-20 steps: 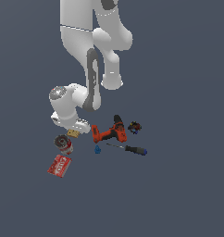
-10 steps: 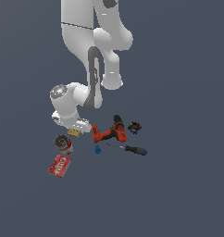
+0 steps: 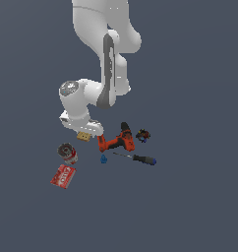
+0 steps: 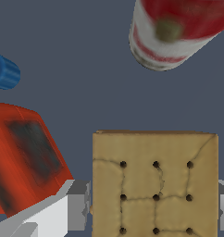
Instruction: Pick up a designated object from a clutter of objects.
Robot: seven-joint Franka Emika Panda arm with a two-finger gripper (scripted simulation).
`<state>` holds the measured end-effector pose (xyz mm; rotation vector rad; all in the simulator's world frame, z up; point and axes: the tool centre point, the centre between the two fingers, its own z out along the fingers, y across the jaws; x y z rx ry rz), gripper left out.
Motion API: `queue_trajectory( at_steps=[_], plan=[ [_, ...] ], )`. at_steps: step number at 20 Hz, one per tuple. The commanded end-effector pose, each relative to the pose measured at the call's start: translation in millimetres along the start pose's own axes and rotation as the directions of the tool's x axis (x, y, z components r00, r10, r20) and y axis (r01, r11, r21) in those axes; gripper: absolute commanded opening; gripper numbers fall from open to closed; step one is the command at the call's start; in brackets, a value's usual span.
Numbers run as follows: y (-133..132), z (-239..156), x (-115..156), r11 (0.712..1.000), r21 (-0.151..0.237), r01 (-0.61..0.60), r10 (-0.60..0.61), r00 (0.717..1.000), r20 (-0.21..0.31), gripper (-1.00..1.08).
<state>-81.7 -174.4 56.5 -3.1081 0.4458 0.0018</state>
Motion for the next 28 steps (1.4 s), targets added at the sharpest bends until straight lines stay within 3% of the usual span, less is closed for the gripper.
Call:
queue_trajectory(
  at_steps=[1,28],
  plan=[
    [-13,-16,-5,1.000,0.000,0.000,0.000,1.000,-0.001,-1.00],
    [-205,-240,-75,1.000,-0.007,0.001,-0.001,1.000,-0.003,-1.00]
  ],
)
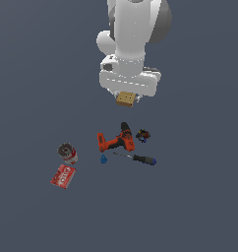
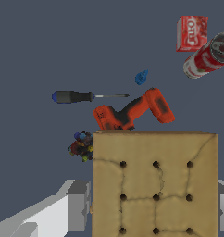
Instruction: Pick up a designated object from a clutter of objects.
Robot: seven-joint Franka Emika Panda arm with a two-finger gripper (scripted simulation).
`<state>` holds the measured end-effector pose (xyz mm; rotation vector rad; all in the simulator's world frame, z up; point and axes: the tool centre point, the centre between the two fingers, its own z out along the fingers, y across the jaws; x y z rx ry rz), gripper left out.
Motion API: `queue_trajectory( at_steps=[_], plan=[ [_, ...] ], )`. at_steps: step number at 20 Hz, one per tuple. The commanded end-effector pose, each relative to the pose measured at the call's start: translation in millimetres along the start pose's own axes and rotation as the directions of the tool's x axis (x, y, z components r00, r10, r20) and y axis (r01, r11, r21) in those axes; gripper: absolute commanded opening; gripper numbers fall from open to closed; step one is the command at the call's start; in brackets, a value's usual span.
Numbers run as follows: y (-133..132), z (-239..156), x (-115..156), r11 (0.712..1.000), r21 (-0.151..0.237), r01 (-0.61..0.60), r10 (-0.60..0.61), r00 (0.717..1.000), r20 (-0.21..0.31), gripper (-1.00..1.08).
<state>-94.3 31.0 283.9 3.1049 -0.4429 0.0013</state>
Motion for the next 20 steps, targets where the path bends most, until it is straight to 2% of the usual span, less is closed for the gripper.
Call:
queue_trajectory(
  at_steps=[1,11,20],
  plan=[
    [-18,-22,-7,1.000,0.000,0.000,0.000,1.000,0.000,-1.00],
    [-72,-84,-22,1.000,0.004,0.001,-0.001,1.000,0.002,-1.00],
    [-87,-100,-24,1.000,0.005,0.001,-0.001,1.000,0.002,-1.00]
  ],
)
